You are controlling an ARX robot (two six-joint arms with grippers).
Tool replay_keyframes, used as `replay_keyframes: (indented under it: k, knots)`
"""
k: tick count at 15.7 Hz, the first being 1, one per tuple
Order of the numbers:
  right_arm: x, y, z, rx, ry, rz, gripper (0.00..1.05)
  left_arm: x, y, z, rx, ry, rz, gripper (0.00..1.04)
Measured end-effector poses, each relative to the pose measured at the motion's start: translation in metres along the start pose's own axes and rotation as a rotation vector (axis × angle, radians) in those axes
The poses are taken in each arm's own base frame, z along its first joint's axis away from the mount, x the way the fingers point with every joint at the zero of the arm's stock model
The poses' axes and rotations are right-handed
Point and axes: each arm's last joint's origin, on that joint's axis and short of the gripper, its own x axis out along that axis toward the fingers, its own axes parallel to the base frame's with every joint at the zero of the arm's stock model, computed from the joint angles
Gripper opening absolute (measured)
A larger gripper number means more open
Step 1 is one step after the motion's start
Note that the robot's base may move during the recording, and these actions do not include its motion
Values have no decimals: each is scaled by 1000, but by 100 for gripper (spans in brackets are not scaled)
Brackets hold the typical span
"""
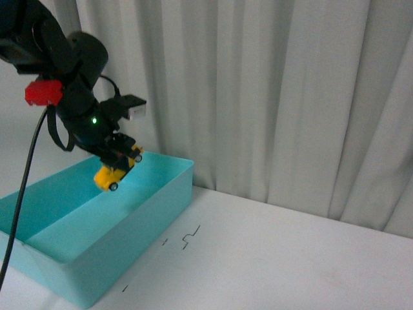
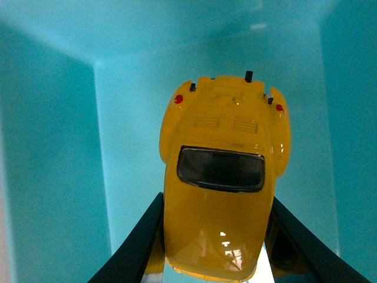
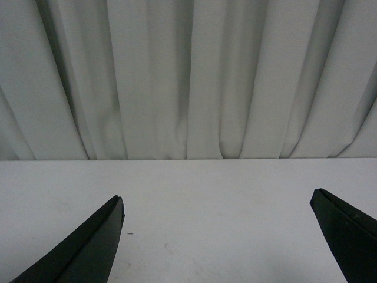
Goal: Wind up and store yellow beetle toy
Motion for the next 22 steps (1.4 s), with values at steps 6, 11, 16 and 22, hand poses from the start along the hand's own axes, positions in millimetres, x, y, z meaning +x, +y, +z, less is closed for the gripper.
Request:
replay_keyframes:
  k: [6,11,16,22]
  knots:
    - [0,0,0,0,0,0,98,51,0,-24,-83,95,20,40]
    - [0,0,0,0,0,0,98,68,1,-37,-61,167,29,40]
    - [0,0,0,0,0,0,98,61,5,-32,-73,113,-26,92]
    - [0,0,0,0,0,0,98,-72,35,-17,-59,-362,34,98]
